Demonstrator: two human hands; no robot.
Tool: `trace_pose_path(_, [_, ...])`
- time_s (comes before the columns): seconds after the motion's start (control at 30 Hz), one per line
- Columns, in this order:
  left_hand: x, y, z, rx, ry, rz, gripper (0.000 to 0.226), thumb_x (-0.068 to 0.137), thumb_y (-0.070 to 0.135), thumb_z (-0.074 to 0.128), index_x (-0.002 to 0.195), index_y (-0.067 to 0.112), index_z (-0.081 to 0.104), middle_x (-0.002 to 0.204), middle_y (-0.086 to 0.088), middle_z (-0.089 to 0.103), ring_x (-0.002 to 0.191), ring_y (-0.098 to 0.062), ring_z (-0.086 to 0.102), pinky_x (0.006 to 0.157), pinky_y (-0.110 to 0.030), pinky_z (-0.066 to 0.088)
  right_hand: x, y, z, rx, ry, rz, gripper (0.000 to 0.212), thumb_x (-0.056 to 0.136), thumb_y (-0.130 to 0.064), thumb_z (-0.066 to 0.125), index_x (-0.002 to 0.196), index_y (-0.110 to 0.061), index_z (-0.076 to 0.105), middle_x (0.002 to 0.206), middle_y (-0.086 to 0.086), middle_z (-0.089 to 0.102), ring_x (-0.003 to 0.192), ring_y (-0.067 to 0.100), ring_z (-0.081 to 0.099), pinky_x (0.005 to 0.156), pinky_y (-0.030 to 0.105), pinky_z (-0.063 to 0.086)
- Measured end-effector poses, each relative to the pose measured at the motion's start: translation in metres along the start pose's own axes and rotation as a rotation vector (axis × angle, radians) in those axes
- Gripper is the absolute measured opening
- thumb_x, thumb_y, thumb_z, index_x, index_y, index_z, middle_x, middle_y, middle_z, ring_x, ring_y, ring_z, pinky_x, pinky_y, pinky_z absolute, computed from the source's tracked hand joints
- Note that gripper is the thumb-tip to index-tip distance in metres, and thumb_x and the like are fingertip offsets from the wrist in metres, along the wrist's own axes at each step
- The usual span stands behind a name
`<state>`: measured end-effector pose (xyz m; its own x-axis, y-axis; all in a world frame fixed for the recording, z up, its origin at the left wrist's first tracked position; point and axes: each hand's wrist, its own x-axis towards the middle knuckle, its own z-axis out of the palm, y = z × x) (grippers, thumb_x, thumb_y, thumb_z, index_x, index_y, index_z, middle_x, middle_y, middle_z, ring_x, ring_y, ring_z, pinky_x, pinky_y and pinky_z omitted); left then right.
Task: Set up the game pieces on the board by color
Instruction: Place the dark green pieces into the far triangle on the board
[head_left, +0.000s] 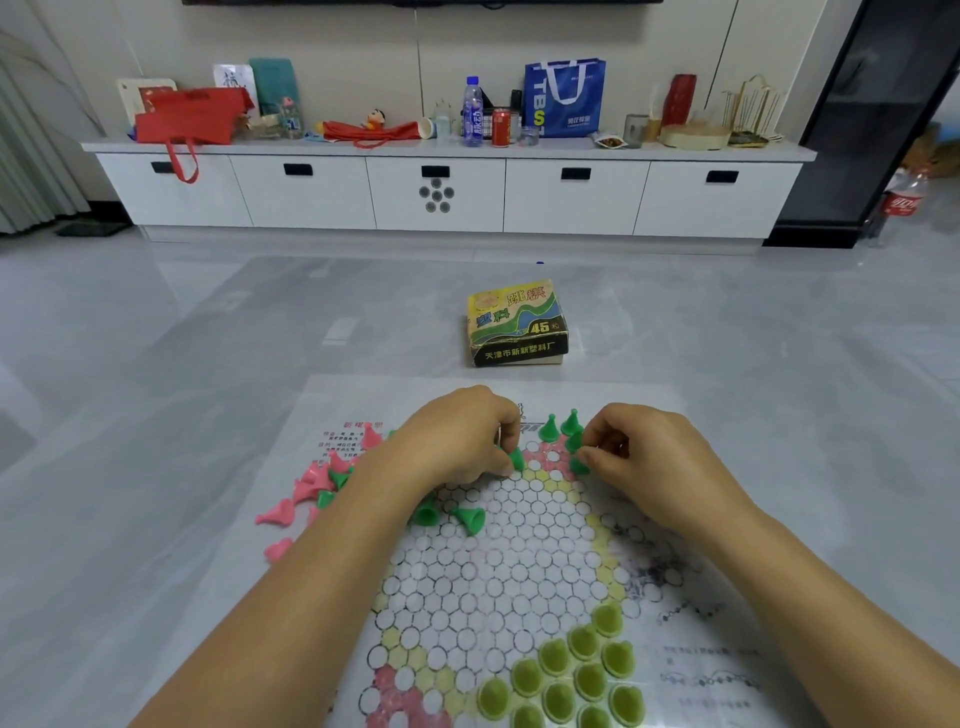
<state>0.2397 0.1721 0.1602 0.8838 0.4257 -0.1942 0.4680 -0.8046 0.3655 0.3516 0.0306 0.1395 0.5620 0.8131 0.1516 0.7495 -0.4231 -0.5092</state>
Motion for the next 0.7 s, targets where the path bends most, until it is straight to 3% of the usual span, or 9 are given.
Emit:
trace_pose_path(0.23, [0.002,0.000,-0.002,-0.021,0.078,0.010,0.012,0.084,0.021,0.061,0.094,0.016,0.059,0.102,0.000,0.051,0.090,-0.017,0.050,0.071,-0.024,0.039,0.001,0.003,0.000,0.052,-0.074,0.051,0.009,0.080,-0.027,0.067,0.080,-0.023,0.059,0.082,-0.003,0.065,0.078,0.015,0.059,0.072,0.035,0.052])
trace_pose_path(0.37, [0.001,-0.004,-0.003,-0.088,0.116,-0.010,0.011,0.081,0.016,0.064,0.087,0.016,0.055,0.089,0.004,0.053,0.078,-0.013,0.047,0.059,-0.018,0.035,0.002,0.006,0.001,0.071,-0.107,0.066,0.011,0.079,-0.027,0.068,0.081,-0.020,0.059,0.080,-0.005,0.063,0.078,0.014,0.058,0.071,0.032,0.050])
trace_pose_path(0.5, [0.002,-0.004,-0.002,-0.132,0.159,-0.021,0.012,0.080,0.013,0.066,0.083,0.017,0.055,0.087,0.003,0.054,0.078,-0.015,0.050,0.062,-0.021,0.039,0.002,0.009,0.001,0.111,-0.123,0.081,0.012,0.078,-0.026,0.069,0.081,-0.018,0.060,0.078,-0.006,0.061,0.074,0.011,0.056,0.064,0.025,0.046])
trace_pose_path(0.7, [0.006,0.001,0.004,-0.099,0.267,-0.015,0.018,0.084,0.008,0.055,0.098,0.014,0.064,0.096,0.001,0.052,0.086,-0.014,0.048,0.078,-0.028,0.042,0.003,0.011,0.000,0.181,-0.152,0.115,0.014,0.077,-0.022,0.070,0.077,-0.019,0.057,0.075,-0.005,0.058,0.067,0.009,0.052,0.058,0.022,0.042])
